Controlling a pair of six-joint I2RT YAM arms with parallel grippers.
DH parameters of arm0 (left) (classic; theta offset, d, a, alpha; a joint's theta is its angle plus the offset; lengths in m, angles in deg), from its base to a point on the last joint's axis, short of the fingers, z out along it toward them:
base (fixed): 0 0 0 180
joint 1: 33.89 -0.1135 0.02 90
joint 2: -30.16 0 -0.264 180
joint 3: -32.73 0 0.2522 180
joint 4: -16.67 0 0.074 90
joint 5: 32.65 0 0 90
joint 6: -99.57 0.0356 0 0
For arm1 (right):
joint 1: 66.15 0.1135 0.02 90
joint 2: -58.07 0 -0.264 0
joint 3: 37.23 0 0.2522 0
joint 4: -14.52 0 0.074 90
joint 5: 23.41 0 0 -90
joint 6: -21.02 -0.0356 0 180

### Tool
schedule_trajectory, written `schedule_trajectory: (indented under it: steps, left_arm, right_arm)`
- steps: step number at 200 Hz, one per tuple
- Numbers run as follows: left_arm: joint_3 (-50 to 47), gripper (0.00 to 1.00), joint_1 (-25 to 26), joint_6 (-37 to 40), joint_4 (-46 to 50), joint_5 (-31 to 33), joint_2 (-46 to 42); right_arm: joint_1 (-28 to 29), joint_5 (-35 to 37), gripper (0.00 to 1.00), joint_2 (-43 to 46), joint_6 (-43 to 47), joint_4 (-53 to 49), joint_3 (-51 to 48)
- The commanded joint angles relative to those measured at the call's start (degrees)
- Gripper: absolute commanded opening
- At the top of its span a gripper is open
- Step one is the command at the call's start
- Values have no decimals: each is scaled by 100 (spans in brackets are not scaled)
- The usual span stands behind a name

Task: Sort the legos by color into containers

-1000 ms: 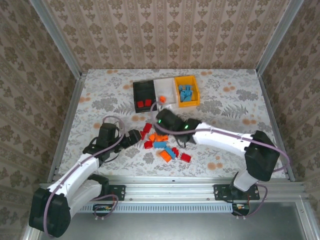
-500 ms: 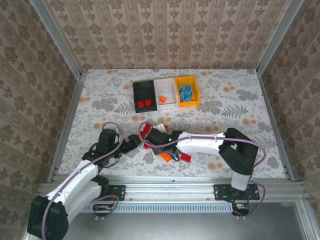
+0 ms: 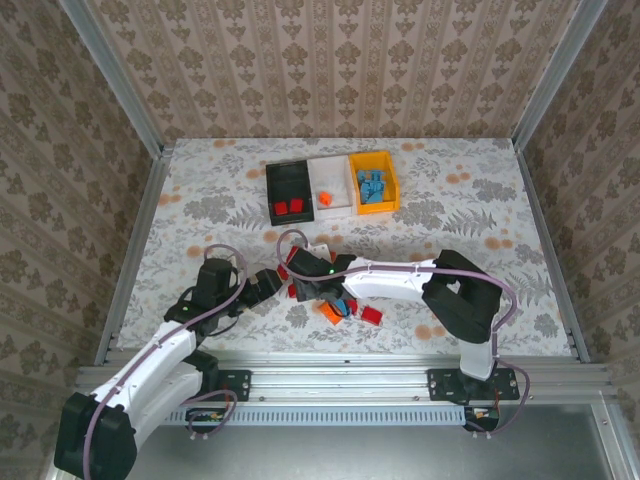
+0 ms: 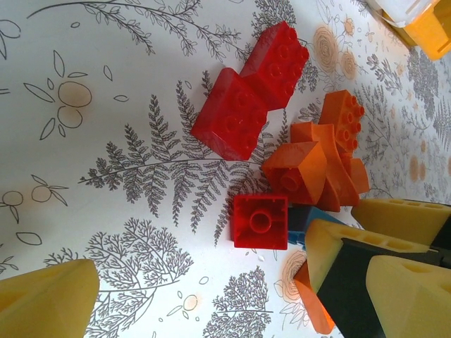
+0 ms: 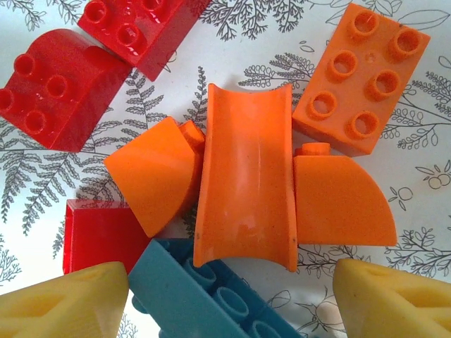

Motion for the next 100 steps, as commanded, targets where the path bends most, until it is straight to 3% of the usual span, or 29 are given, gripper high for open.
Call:
schedule_trajectory:
  steps: [1,60,100]
  left_arm:
    - [-56,100,29,-12,-27,60,-84]
    - [-78,100,19,33,-26,104,-96]
    - [-56,100,16,42,-20,115,-87]
  right_arm:
    - [-34,170,78,-212,-331,-220,126]
    - [-34,93,68,-97,-237,131,-110]
    - [-33,-11,52,-112,-116,317,-102]
